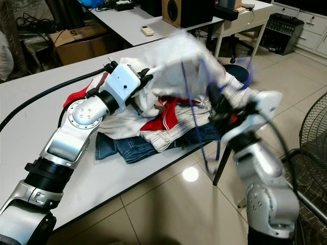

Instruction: Hang hanger

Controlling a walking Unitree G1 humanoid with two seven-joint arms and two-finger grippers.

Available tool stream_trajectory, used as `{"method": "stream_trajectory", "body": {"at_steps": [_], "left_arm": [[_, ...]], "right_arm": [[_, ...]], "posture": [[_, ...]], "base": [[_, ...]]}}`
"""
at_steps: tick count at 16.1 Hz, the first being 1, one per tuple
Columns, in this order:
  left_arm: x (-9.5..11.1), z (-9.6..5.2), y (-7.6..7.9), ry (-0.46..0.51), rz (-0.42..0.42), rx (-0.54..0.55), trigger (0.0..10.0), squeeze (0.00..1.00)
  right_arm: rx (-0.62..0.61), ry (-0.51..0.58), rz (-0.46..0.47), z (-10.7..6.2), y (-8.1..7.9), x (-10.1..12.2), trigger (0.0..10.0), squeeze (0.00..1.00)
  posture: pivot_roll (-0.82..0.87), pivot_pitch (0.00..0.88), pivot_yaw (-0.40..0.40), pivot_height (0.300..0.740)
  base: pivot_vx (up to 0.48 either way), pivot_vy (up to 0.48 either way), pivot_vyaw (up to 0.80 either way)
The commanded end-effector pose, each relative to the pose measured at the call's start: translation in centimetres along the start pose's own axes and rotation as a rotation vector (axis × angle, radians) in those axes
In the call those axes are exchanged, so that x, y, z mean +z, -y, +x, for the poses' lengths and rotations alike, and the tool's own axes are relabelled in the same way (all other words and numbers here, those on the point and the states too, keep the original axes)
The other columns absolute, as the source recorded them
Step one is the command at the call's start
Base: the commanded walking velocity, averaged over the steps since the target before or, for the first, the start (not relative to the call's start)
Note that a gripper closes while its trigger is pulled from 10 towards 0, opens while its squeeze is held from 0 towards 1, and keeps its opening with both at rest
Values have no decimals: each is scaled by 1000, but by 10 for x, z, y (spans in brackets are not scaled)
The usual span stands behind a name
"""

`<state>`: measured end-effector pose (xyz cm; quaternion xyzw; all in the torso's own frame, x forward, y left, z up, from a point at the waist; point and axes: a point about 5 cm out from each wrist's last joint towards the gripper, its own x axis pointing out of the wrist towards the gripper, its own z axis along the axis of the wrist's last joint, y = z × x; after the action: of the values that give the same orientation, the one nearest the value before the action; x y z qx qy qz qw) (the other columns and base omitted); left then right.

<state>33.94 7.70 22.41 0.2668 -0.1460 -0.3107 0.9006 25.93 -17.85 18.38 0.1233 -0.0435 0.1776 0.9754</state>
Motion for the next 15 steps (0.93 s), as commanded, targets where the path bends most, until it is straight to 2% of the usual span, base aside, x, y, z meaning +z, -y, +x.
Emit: {"method": "stream_trajectory", "body": {"at_steps": [1, 2, 4, 5, 7, 10, 11, 12, 13, 14, 15], "left_arm": [[11, 2, -5, 39, 22, 1, 0, 0], [12, 2, -5, 42, 23, 1, 0, 0], [13, 2, -6, 52, 23, 2, 0, 0], [14, 2, -6, 57, 24, 1, 0, 0], [19, 2, -1, 93, 27, -49, 0, 0], [19, 1, 4, 101, 22, -93, 0, 0], [16, -2, 10, 89, 15, -143, 0, 0], [11, -5, 17, 68, 25, -208, 0, 0], [8, -6, 20, 56, 25, -228, 0, 0], [1, -8, 26, 24, 61, -256, 235, 0], [-2, -7, 27, 14, 82, -247, 824, 0]], "right_arm": [[9, -69, 57, 1, -2, -10, 10000, 0], [8, -83, 95, 0, -2, -13, 10000, 0], [14, -140, 310, 0, -2, -24, 10000, 0], [19, -129, 357, 1, -1, -24, 10000, 0], [-2, -66, 499, 4, 5, -23, 10000, 0], [-32, 50, 637, 7, 13, -13, 10000, 0], [-43, 152, 756, 8, 21, -4, 10000, 0], [-51, 201, 831, 10, 29, -1, 10000, 0], [-55, 206, 852, 12, 31, -1, 10000, 0], [-34, 202, 899, 17, 32, 0, 10000, 0], [-16, 193, 907, 20, 31, 0, 10000, 0]], "posture": [[-156, 0, 96, 740], [-156, 0, 98, 740], [-156, 0, 101, 740], [-154, 0, 103, 740], [-149, 0, 106, 740], [-146, 0, 106, 740], [-146, 0, 109, 740], [-146, 0, 109, 740], [-146, 0, 109, 740], [-143, 0, 106, 740], [-143, 0, 99, 740]], "base": [[0, 0, 0], [0, 0, 0], [0, 0, 0], [0, 0, 0], [0, 0, 0], [0, 0, 0], [0, 0, 0], [0, 0, 0], [0, 0, 0], [0, 0, 0], [0, 0, 0]]}}
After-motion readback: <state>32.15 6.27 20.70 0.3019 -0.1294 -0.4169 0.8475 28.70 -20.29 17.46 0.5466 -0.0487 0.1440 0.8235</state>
